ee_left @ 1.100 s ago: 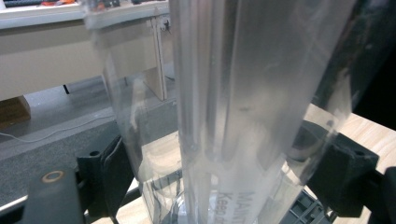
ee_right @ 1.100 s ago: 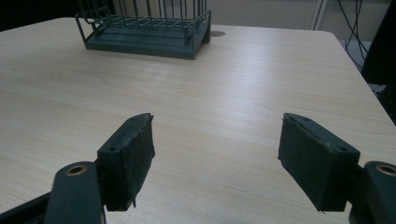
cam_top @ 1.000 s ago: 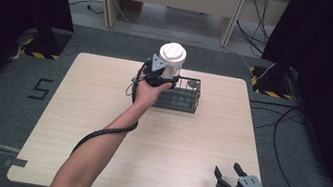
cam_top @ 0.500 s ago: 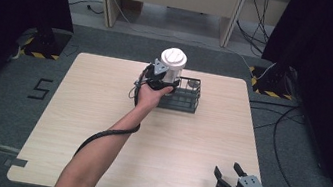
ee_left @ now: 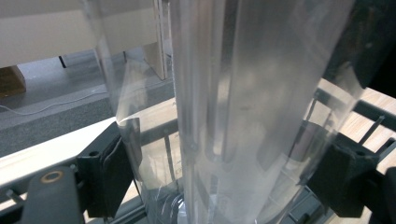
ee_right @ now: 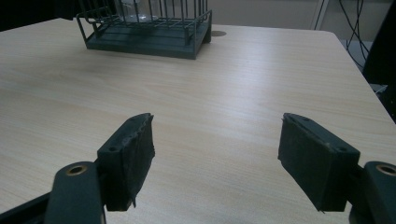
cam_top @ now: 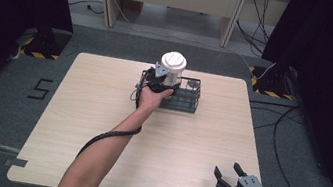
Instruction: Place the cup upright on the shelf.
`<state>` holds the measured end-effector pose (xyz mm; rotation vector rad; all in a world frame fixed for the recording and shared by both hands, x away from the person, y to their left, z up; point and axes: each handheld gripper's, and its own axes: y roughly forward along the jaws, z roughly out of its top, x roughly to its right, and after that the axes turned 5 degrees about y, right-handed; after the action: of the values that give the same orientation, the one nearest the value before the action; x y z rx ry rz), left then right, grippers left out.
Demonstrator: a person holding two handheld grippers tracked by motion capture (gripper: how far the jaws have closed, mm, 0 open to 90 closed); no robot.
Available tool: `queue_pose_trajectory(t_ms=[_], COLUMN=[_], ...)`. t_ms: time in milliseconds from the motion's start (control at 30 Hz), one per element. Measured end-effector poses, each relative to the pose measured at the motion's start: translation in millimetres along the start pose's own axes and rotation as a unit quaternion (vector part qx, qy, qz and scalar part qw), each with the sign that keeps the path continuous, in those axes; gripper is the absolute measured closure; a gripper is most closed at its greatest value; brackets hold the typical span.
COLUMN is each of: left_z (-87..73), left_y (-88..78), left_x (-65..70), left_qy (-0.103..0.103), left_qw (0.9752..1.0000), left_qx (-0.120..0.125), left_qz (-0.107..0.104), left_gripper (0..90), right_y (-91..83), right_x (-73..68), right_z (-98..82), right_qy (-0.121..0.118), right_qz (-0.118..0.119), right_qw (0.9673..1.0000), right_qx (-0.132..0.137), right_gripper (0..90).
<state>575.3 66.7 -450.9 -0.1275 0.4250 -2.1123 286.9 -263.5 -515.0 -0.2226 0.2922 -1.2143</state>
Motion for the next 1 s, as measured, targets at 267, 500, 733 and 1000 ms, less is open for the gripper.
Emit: queue_pose_trajectory(t_ms=[267, 500, 733, 1000], left_z=[-0.5, -1.4, -1.5, -2.5], left_y=[0.3, 0.3, -2.3, -8.9], left_x=[-0.5, 0.3, 2.6, 2.6], left_qy=[0.001, 0.007, 0.007, 0.006], left_qw=[1.0000, 1.0000, 1.0000, 1.0000], left_qx=[-0.001, 0.002, 0.003, 0.005], left_qz=[-0.004, -0.003, 0.005, 0.006], left_gripper=[17.3, 16.8, 14.3, 14.2], right_y=[0.1, 0.2, 0.2, 0.4], right_x=[-0.4, -0.6, -0.5, -0.6], right_z=[0.0, 0.0, 0.0, 0.2], right_qy=[-0.002, -0.002, -0.002, -0.004], right_qz=[0.000, 0.001, 0.000, 0.000], right_qw=[1.0000, 1.0000, 1.0000, 1.0000], right_qx=[-0.001, -0.001, -0.001, -0.002], right_gripper=[27.3, 27.2, 27.1, 27.1])
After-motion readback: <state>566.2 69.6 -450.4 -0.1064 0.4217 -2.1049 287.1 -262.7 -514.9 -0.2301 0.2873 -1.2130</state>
